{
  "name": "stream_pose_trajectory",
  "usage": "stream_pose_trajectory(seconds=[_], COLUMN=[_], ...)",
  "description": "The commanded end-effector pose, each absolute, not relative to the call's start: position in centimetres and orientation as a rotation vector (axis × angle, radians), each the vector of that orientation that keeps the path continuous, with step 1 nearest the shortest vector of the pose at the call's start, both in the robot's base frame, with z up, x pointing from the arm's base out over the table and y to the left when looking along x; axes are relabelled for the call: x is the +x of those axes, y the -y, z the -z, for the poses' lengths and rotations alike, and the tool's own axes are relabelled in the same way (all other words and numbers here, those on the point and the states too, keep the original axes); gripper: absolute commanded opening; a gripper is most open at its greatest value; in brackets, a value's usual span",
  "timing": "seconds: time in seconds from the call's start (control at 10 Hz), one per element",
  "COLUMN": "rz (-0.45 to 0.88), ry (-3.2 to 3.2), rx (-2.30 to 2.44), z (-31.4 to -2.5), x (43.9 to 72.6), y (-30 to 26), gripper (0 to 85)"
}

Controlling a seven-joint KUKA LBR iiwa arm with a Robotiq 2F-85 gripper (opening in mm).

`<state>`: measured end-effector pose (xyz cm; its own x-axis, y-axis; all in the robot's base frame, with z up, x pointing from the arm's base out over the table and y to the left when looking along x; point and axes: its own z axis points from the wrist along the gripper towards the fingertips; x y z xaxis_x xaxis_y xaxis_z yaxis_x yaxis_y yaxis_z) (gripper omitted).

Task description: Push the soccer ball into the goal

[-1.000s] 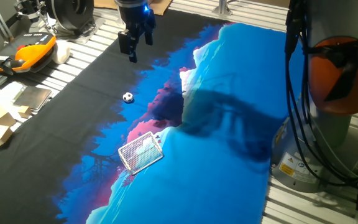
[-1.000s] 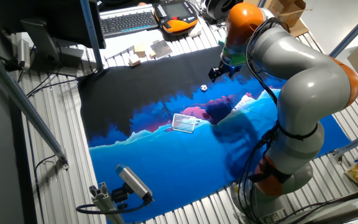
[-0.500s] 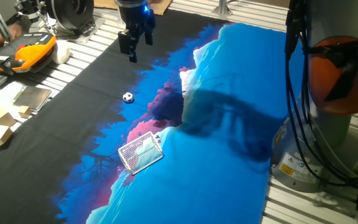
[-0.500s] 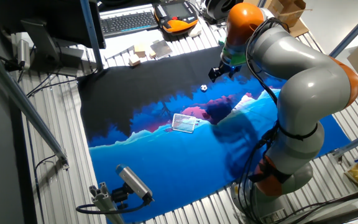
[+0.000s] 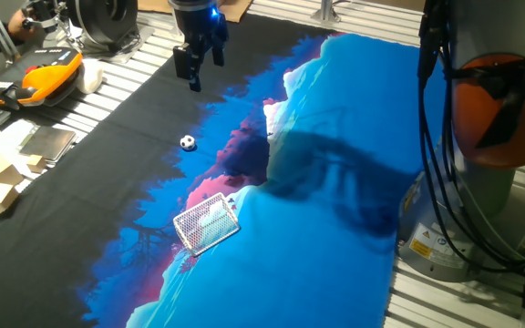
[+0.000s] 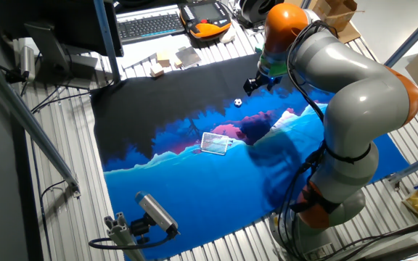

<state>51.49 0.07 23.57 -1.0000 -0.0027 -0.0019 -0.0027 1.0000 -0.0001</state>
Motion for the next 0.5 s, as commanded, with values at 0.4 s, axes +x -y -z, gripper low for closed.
stream_pose_trajectory(seconds=[0.4], rz=[0.032], ry=[-3.258], rx=[0.331], z=[-23.6], x=[51.49], y=[-0.02], gripper=[0.0])
